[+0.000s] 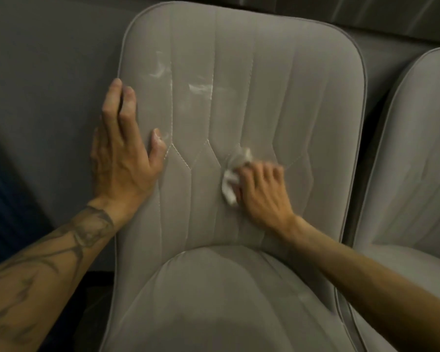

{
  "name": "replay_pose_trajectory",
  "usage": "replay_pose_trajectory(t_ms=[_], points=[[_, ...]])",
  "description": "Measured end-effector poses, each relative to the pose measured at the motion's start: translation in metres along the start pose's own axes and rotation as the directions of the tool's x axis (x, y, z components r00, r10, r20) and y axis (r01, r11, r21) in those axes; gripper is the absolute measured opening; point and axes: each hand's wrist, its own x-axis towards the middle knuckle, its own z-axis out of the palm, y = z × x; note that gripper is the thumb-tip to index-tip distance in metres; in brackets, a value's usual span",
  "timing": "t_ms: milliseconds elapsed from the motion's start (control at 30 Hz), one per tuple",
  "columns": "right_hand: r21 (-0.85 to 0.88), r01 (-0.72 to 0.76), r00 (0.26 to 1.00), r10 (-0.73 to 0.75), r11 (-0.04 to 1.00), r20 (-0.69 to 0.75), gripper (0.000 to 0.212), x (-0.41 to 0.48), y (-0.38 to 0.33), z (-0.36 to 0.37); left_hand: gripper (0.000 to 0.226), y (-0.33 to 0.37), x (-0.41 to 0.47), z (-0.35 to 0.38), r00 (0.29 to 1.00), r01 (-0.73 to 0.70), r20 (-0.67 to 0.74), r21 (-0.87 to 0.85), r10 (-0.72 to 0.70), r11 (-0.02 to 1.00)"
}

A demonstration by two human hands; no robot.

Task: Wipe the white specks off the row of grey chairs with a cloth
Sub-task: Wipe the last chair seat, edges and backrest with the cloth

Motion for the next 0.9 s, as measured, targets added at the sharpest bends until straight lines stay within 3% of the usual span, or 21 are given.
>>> replay_pose_trajectory(t_ms=[33, 100, 233, 300, 400, 500, 533, 633, 700, 833, 900], points=[[-0.043, 0.118, 0.991, -0.115, 0.992, 0.063, 0.034, -0.013, 0.003, -0.003, 0.068, 0.001, 0.0, 0.0, 1.0, 0.003, 0.001, 0.001, -0.003, 1.0], [-0.046, 0.181, 0.98, -0.176, 0.982, 0.092, 0.031, -0.002, 0.019, -0.008, 0.068, 0.0, 0.0, -0.001, 1.0, 0.007, -0.005, 0.007, -0.007, 1.0], [-0.03, -0.077, 0.996, 0.076, 0.997, -0.048, 0.031, 0.038, 0.039, -0.01, 0.067, 0.0, 0.001, 0.0, 1.0, 0.004, -0.009, -0.003, -0.004, 1.0], [-0.008, -0.145, 0.989, 0.144, 0.989, -0.038, 0.033, 0.015, 0.024, -0.004, 0.067, 0.001, 0.0, 0.0, 1.0, 0.003, -0.008, -0.011, -0.004, 1.0], [-0.04, 0.069, 0.991, -0.064, 0.997, 0.115, 0.029, -0.049, -0.004, 0.004, 0.067, 0.003, -0.001, -0.001, 1.0, 0.009, -0.002, -0.009, -0.009, 1.0], [-0.069, 0.337, 0.93, -0.321, 0.939, 0.178, 0.029, -0.066, -0.002, 0.004, 0.068, 0.004, -0.001, -0.003, 1.0, 0.016, 0.005, -0.009, -0.016, 1.0], [-0.06, 0.335, 0.933, -0.322, 0.94, 0.161, 0.03, -0.057, 0.004, 0.005, 0.067, 0.003, 0.0, -0.002, 1.0, 0.019, 0.006, -0.009, -0.019, 1.0], [-0.054, 0.083, 0.995, -0.079, 0.995, 0.062, 0.032, -0.037, 0.013, 0.01, 0.067, 0.001, 0.0, -0.001, 1.0, 0.009, -0.001, -0.012, -0.009, 1.0], [-0.023, -0.003, 0.997, 0.005, 1.0, 0.071, 0.035, -0.051, 0.0, 0.014, 0.067, 0.001, 0.0, 0.0, 1.0, 0.003, -0.008, -0.005, -0.003, 1.0], [-0.001, 0.335, 0.92, -0.327, 0.942, 0.216, 0.029, -0.103, -0.03, 0.021, 0.065, 0.004, -0.001, -0.002, 1.0, -0.006, -0.024, 0.007, 0.006, 1.0], [0.005, 0.372, 0.91, -0.365, 0.928, 0.196, 0.031, -0.087, -0.02, 0.019, 0.065, 0.004, -0.001, -0.002, 1.0, -0.007, -0.028, 0.004, 0.007, 1.0]])
